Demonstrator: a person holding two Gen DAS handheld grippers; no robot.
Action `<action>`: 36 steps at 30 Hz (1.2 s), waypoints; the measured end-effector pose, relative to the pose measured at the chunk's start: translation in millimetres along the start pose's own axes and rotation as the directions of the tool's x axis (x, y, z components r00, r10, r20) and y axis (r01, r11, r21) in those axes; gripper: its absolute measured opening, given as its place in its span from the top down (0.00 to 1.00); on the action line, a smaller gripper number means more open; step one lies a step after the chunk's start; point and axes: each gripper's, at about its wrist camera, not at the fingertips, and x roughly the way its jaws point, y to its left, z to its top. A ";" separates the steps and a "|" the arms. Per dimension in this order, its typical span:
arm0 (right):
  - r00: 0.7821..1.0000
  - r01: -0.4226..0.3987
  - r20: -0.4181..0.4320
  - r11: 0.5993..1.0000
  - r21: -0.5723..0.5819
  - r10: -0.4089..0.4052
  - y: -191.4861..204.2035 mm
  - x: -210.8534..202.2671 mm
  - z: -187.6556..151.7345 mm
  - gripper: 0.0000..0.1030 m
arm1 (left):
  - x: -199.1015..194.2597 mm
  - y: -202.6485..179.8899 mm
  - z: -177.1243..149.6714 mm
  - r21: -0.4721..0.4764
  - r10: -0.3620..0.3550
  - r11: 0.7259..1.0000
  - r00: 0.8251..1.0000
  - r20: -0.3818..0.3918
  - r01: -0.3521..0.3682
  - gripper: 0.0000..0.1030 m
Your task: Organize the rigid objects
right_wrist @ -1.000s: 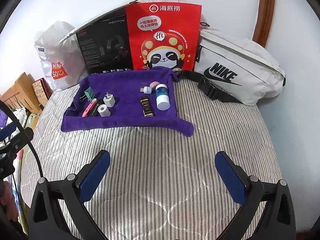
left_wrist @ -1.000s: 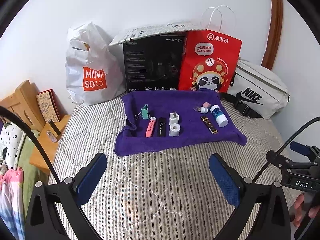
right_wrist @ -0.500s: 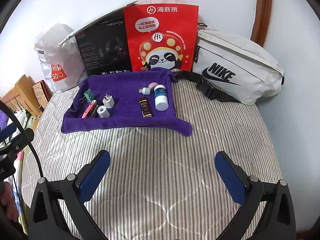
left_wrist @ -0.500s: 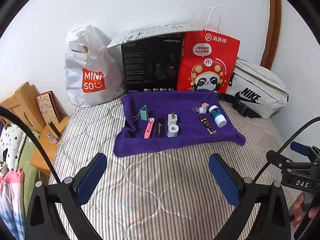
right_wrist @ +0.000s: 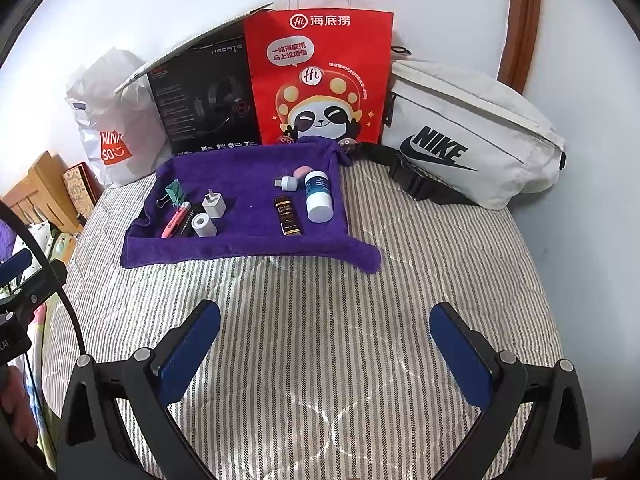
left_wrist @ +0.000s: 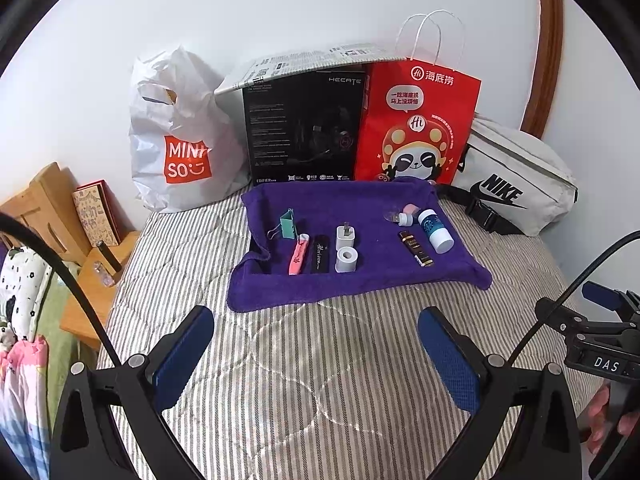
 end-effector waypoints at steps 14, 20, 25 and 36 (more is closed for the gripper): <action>1.000 0.001 0.000 1.000 -0.003 -0.001 1.3 0.2 -0.5 0.00 | -0.1 0.9 -0.7 -0.001 0.002 1.000 1.000 0.003 -0.002 0.00; 1.000 0.003 0.000 1.000 -0.006 -0.003 2.1 -0.1 -0.4 0.00 | -0.3 1.5 -0.2 -0.004 0.003 1.000 1.000 0.002 -0.003 0.00; 1.000 0.006 -0.001 1.000 -0.005 -0.006 2.3 0.4 0.0 0.00 | 0.2 1.5 -0.2 -0.003 0.003 1.000 1.000 0.002 -0.003 0.00; 1.000 0.005 -0.002 1.000 -0.010 -0.005 1.7 0.4 1.7 0.00 | 1.8 2.1 -1.7 -0.003 0.003 1.000 1.000 0.001 -0.003 0.00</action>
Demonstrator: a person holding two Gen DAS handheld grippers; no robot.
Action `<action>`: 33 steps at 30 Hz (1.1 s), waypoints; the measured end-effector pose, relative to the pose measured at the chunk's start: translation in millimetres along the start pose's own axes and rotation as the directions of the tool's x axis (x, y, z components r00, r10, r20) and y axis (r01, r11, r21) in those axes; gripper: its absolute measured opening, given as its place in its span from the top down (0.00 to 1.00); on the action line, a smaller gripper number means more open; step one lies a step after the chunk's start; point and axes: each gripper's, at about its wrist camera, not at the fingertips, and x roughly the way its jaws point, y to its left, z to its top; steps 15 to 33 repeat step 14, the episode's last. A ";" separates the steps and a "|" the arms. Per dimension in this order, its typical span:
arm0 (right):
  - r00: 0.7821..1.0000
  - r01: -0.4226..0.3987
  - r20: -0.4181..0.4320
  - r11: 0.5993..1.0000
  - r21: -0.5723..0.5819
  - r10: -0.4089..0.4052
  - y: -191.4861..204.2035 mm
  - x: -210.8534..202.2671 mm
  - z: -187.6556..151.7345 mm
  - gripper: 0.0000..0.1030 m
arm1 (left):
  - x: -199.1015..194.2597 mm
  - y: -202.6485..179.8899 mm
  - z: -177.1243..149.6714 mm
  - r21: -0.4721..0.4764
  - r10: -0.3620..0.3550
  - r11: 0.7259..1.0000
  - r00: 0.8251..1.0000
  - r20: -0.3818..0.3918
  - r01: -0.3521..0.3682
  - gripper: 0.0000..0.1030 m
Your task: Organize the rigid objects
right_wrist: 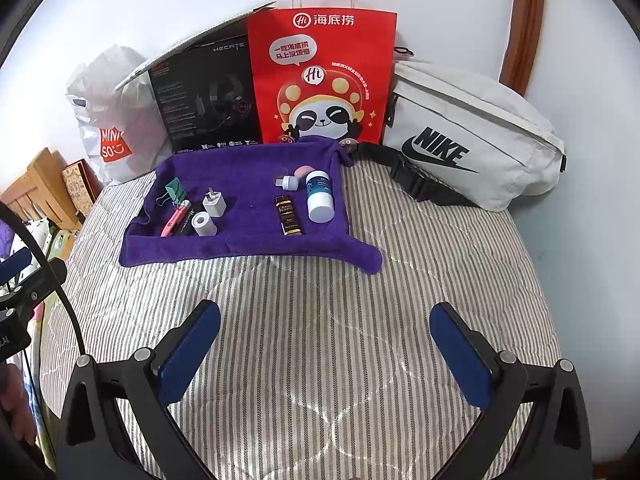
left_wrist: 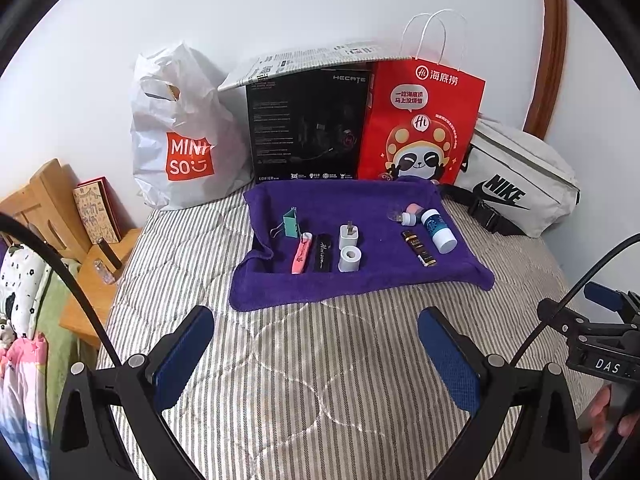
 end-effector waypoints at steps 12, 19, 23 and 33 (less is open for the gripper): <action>1.000 0.002 0.002 1.000 -0.005 -0.002 0.4 0.0 3.3 0.00 | 1.7 5.3 1.2 -0.035 -0.028 0.999 1.000 0.004 0.028 0.00; 1.000 0.003 0.004 1.000 -0.008 -0.003 1.2 -0.7 4.3 0.00 | 2.9 7.4 1.5 -0.047 -0.043 0.998 0.999 0.001 0.043 0.00; 1.000 0.003 0.004 1.000 -0.008 -0.003 1.2 -0.7 4.3 0.00 | 2.9 7.4 1.5 -0.047 -0.043 0.998 0.999 0.001 0.043 0.00; 1.000 0.003 0.004 1.000 -0.008 -0.003 1.2 -0.7 4.3 0.00 | 2.9 7.4 1.5 -0.047 -0.043 0.998 0.999 0.001 0.043 0.00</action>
